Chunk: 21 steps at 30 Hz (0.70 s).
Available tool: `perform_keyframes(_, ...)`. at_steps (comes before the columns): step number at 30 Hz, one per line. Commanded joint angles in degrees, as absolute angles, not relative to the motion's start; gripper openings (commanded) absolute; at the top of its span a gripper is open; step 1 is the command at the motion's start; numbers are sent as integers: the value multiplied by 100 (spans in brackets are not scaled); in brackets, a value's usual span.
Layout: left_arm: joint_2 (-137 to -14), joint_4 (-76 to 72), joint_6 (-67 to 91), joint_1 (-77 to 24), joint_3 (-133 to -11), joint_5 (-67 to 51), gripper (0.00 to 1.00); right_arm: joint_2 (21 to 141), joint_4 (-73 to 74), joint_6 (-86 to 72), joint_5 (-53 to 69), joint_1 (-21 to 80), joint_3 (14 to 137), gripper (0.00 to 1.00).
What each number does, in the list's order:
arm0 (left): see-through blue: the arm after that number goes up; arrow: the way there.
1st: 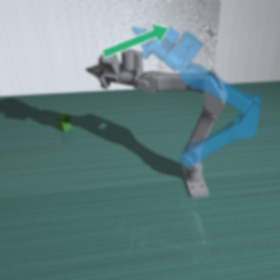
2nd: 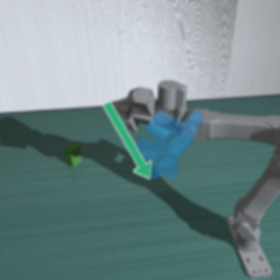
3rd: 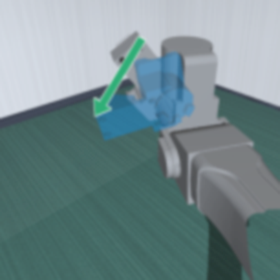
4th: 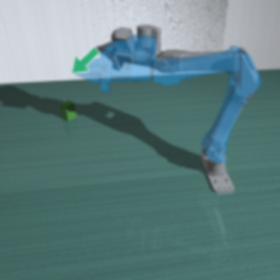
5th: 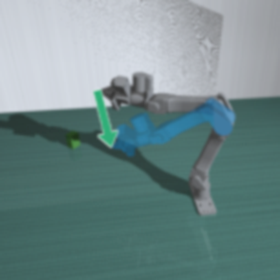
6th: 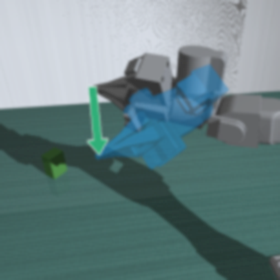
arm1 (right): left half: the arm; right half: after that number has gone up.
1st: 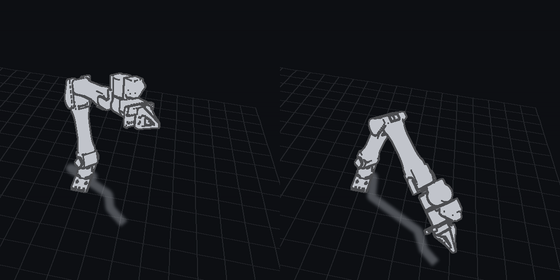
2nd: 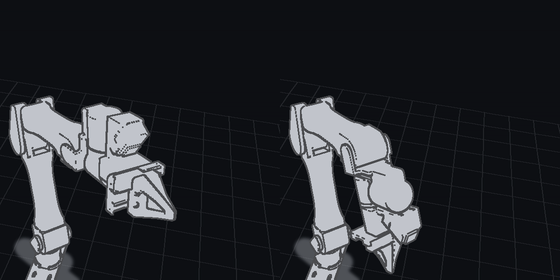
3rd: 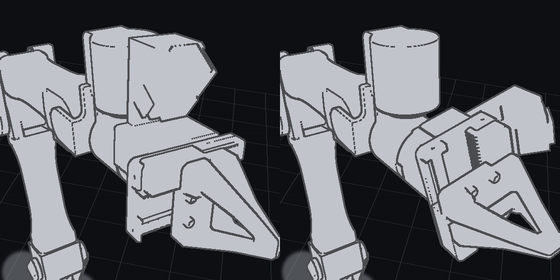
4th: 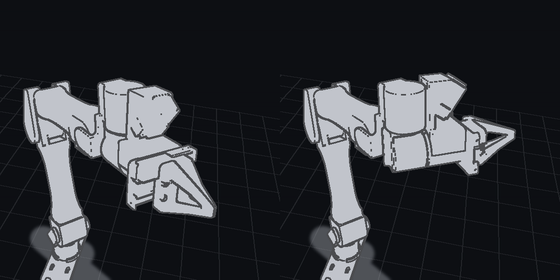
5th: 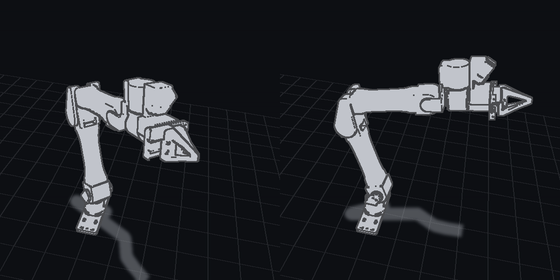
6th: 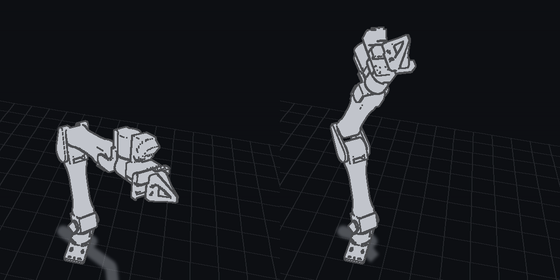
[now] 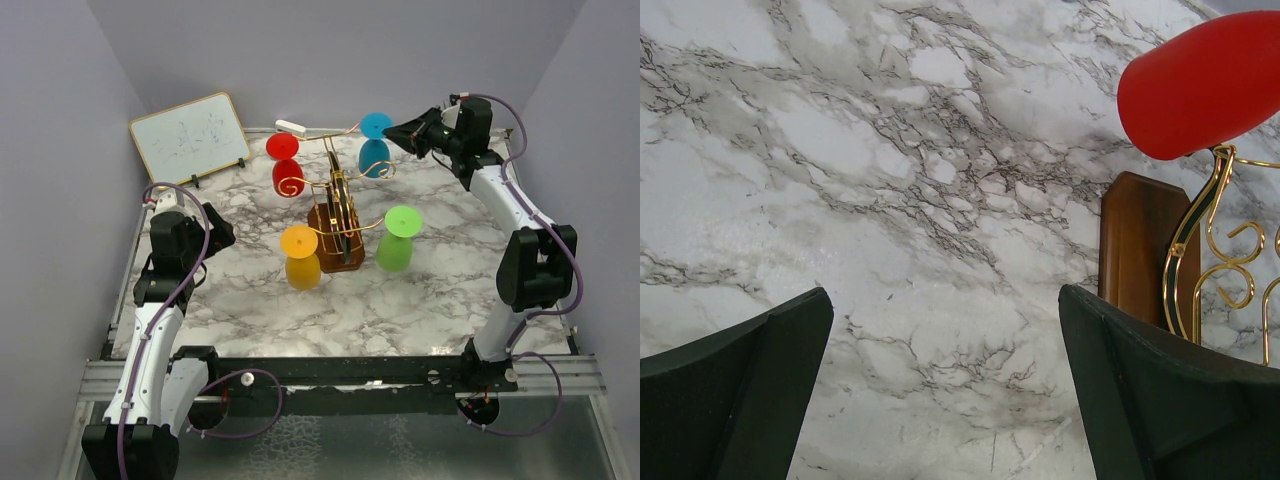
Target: Take the wine glass off the wine glass rack
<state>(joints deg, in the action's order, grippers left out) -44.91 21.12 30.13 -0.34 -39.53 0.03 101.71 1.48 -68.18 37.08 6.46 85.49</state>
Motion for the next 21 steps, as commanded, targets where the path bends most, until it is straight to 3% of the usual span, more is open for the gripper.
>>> perform_keyframes(1, -4474, 2049, 3041, -20, -4069, 1, 99, 10092, -325, -7108, 3622, 597, 8608, 1)
perform_keyframes(21, -4466, 2026, 3049, -18, -4053, 0, 99, 10506, 46, -6886, 3805, 652, 9583, 1)
